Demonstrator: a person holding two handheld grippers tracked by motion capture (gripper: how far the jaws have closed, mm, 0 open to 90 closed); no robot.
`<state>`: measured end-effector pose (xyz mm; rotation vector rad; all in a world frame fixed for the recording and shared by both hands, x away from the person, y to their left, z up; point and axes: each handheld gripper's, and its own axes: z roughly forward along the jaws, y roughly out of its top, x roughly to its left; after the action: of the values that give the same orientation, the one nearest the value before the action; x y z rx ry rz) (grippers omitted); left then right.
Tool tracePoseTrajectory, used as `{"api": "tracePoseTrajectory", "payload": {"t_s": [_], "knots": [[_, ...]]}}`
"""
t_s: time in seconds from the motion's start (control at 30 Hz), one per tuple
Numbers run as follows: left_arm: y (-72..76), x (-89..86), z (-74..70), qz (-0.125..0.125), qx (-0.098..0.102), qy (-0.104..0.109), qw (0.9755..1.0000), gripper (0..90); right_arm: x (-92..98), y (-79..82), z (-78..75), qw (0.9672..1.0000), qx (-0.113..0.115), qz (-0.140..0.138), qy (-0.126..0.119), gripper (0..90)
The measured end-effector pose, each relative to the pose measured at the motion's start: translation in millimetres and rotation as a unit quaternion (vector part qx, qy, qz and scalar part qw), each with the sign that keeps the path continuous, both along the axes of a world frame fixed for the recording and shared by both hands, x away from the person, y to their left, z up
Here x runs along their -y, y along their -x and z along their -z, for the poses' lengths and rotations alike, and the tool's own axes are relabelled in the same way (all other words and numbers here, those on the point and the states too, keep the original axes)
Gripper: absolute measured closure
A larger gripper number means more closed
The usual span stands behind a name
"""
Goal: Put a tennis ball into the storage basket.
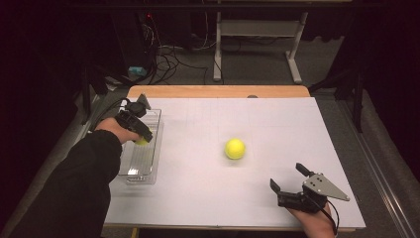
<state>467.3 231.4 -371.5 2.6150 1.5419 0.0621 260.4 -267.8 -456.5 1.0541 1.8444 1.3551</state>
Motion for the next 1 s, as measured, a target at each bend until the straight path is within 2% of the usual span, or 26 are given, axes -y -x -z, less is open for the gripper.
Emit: {"api": "tracePoseTrajectory", "payload": {"t_s": [0.1, 0.37, 0.4, 0.47, 0.53, 0.6, 0.77, 1.0], "knots": [[-2.4, -2.3, 1.5, -0.003, -0.005, 0.006, 1.0000, 26.7, 0.0, 0.1, 0.2, 1.0000, -0.002, 0.001, -0.001, 0.0], [-1.5, -2.2, -2.7, -0.004, 0.003, 0.017, 0.9998, 26.3, -0.2, -0.9, 1.4, 1.0000, -0.002, -0.001, 0.001, 0.0], [-0.5, -1.3, -5.5, -0.004, 0.007, 0.025, 0.9997, 23.5, -0.3, -0.9, 1.4, 1.0000, -0.002, -0.001, 0.001, 0.0], [0.8, 0.9, -12.3, 0.000, 0.012, 0.034, 0.9993, 3.6, -0.3, -0.9, 1.3, 1.0000, -0.002, -0.001, 0.001, 0.0], [2.5, 3.6, -17.8, 0.006, 0.018, 0.028, 0.9994, 0.4, -0.3, -1.0, 1.3, 1.0000, -0.002, -0.001, 0.001, 0.0], [4.2, 5.0, -22.7, 0.005, 0.024, 0.023, 0.9994, 0.6, -0.5, -0.6, 1.1, 1.0000, -0.002, 0.000, 0.001, 0.0], [8.2, 5.9, -25.5, 0.005, 0.022, 0.020, 0.9995, 0.5, -0.6, -0.2, 0.6, 1.0000, -0.002, 0.000, 0.000, 0.0], [17.8, 20.2, -26.1, 0.024, 0.021, 0.013, 0.9994, 0.6, -0.3, -0.1, 0.3, 1.0000, -0.002, 0.001, -0.001, 0.0]]}}
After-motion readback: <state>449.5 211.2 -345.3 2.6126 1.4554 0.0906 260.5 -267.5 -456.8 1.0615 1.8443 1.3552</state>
